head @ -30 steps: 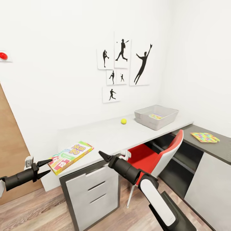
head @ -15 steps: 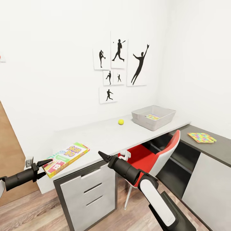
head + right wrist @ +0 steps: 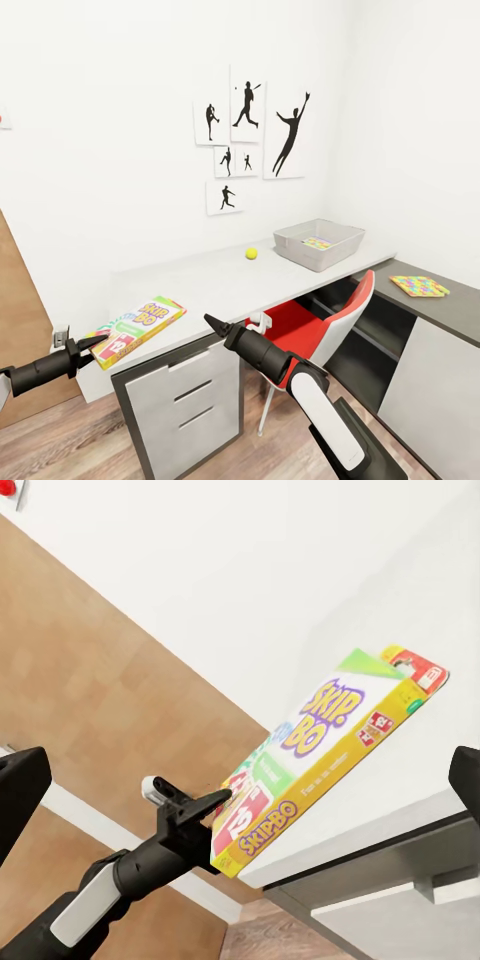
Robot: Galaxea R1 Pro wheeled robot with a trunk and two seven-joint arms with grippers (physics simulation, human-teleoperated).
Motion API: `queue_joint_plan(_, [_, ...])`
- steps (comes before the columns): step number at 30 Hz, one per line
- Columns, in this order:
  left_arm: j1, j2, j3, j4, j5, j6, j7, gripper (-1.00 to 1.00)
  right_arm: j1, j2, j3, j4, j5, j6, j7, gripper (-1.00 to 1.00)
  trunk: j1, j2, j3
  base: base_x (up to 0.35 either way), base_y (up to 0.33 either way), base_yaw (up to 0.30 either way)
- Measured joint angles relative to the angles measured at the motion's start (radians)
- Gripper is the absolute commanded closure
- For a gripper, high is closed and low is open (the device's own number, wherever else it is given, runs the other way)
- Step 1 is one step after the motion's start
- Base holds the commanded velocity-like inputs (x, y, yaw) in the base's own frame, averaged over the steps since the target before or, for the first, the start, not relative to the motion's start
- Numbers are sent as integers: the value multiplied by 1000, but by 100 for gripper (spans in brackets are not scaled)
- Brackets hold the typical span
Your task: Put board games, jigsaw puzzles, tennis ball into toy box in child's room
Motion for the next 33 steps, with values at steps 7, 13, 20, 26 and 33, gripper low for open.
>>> queue_joint_plan(7, [0,0,2,0,9,9,-3,100,0,0,0,1,0,0,0,-100,0,0,0,0,0,0])
queue_joint_plan(13, [0,0,1,0,11,11,-8,100,0,0,0,1,0,0,0,-100,0,0,0,0,0,0])
queue_joint_plan(20, [0,0,2,0,11,10,-9,100,0,0,0,2,1,0,0,-100,-8,14,6,0,0,0])
queue_joint_plan(26, [0,0,2,0,15,10,-11,100,0,0,0,2,1,0,1,-100,-31,56,25,0,0,0])
queue_joint_plan(33, [0,0,0,0,2,0,-10,100,0,0,0,2,1,0,1,-100,-57,105,47,0,0,0])
